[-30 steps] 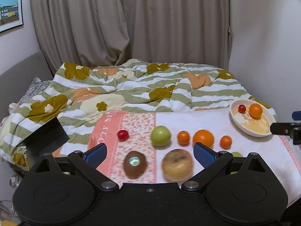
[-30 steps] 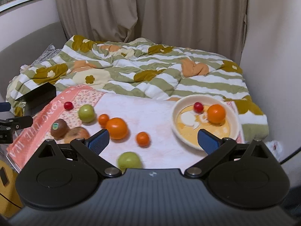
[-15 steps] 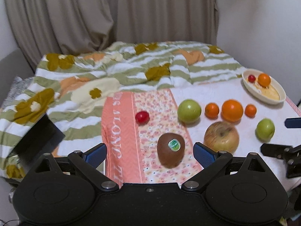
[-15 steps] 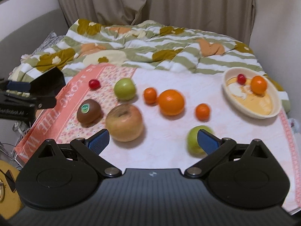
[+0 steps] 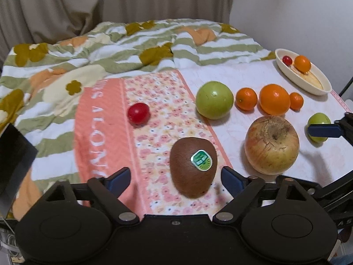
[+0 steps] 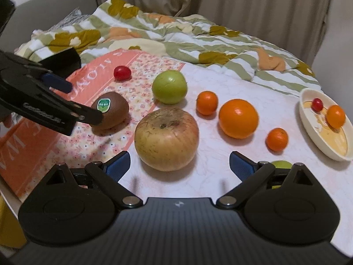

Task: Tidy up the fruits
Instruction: 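Grasp the kiwi with the left tool while the right tool grasps the large apple, then carry the kiwi and apple in both tools over the white bowl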

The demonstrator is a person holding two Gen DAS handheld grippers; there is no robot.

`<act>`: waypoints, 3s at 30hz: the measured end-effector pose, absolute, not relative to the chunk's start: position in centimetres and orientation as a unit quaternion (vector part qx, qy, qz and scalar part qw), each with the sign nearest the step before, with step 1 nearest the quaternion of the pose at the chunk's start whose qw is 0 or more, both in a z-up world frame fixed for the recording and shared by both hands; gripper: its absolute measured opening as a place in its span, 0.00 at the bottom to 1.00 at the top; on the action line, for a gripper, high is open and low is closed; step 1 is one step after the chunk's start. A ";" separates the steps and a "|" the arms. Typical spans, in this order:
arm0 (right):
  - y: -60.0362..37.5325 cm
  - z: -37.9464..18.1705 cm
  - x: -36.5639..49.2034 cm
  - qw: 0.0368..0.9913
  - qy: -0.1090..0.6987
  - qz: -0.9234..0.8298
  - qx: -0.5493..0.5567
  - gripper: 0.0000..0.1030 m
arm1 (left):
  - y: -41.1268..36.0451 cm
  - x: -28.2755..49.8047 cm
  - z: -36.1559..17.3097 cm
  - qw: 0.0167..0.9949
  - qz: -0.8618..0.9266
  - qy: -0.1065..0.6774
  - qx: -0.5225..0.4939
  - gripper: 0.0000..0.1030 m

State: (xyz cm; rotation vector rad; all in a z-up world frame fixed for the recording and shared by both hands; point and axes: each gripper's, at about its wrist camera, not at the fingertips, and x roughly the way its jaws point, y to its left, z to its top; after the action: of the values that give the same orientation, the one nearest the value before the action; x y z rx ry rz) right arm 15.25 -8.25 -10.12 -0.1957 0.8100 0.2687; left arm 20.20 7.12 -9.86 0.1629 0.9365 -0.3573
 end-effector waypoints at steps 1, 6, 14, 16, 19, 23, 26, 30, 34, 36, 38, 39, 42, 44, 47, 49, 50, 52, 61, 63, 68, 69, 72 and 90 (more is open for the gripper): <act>-8.2 -10.4 15.5 0.904 0.394 0.135 -0.096 1.00 | 7.0 20.3 -10.0 0.872 -0.173 0.451 0.078 0.80; -8.1 -11.2 16.3 0.903 0.394 0.144 -0.096 1.00 | 6.3 21.2 -10.8 0.865 -0.180 0.462 0.078 0.73; -8.1 -11.3 17.1 0.899 0.392 0.167 -0.097 0.97 | 5.7 21.5 -11.3 0.858 -0.197 0.469 0.074 0.55; -8.0 -11.3 17.2 0.898 0.392 0.172 -0.099 0.95 | 5.5 21.4 -11.3 0.858 -0.196 0.468 0.081 0.55; -8.0 -11.3 17.4 0.897 0.391 0.179 -0.100 0.94 | 5.6 21.2 -11.3 0.859 -0.194 0.468 0.079 0.54; -7.9 -11.4 17.7 0.896 0.390 0.186 -0.101 0.93 | 6.1 21.0 -11.3 0.859 -0.188 0.470 0.076 0.54; -7.7 -11.5 18.0 0.895 0.389 0.193 -0.102 0.91 | 6.3 20.9 -11.3 0.859 -0.184 0.473 0.074 0.54; -7.5 -11.5 18.4 0.895 0.387 0.199 -0.103 0.88 | 6.5 20.6 -11.2 0.859 -0.178 0.474 0.072 0.54; -7.5 -11.4 18.3 0.895 0.386 0.199 -0.105 0.87 | 6.6 20.3 -11.1 0.861 -0.174 0.473 0.068 0.53; -7.5 -11.2 18.2 0.895 0.386 0.200 -0.099 0.87 | 6.8 20.0 -11.0 0.863 -0.171 0.472 0.064 0.53; -7.5 -10.9 18.0 0.897 0.383 0.200 -0.095 0.87 | 6.9 19.8 -10.8 0.865 -0.167 0.470 0.061 0.53; -7.5 -10.7 17.9 0.897 0.383 0.199 -0.093 0.87 | 6.9 19.6 -10.6 0.866 -0.165 0.469 0.059 0.53; -7.8 -10.0 17.6 0.899 0.384 0.195 -0.078 0.87 | 7.1 19.0 -10.0 0.869 -0.161 0.464 0.055 0.53; -7.9 -9.5 17.2 0.902 0.379 0.191 -0.076 0.87 | 7.2 18.5 -9.5 0.872 -0.159 0.459 0.051 0.53; -8.0 -8.4 16.5 0.906 0.374 0.185 -0.073 0.87 | 7.3 17.5 -8.4 0.879 -0.157 0.448 0.051 0.53; -8.2 -7.6 15.9 0.909 0.370 0.181 -0.066 0.87 | 7.2 16.7 -7.5 0.884 -0.155 0.439 0.050 0.53; -8.4 -7.1 15.6 0.910 0.368 0.179 -0.062 0.87 | 7.2 16.4 -7.1 0.885 -0.155 0.435 0.050 0.53; -8.7 -6.2 14.9 0.914 0.364 0.171 -0.058 0.87 | 7.1 15.7 -6.1 0.890 -0.155 0.427 0.047 0.53; -12.3 -1.6 11.6 0.928 0.342 0.147 -0.030 0.87 | 5.1 12.3 -1.3 0.910 -0.144 0.387 0.035 0.53; -13.5 -0.7 11.0 0.930 0.335 0.146 -0.030 0.87 | 4.1 11.8 -0.2 0.915 -0.139 0.376 0.033 0.53; -17.6 1.1 9.7 0.933 0.323 0.153 -0.035 0.87 | 0.5 11.1 2.0 0.927 -0.126 0.353 0.026 0.53; -18.4 1.4 9.6 0.934 0.322 0.154 -0.035 0.87 | -0.2 11.1 2.3 0.928 -0.125 0.350 0.023 0.53; -21.5 2.2 9.2 0.936 0.314 0.154 -0.040 0.87 | -3.3 11.1 3.2 0.933 -0.125 0.338 0.018 0.53; -40.1 1.4 15.2 0.943 0.315 0.097 -0.045 0.87 | -20.3 18.0 1.6 0.928 -0.138 0.347 -0.009 0.53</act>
State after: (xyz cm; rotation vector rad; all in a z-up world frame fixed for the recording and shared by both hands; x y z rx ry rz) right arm 15.23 -40.11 1.39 -0.0917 0.6421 0.1983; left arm 18.02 -20.33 1.57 -0.0175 0.7117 -0.2834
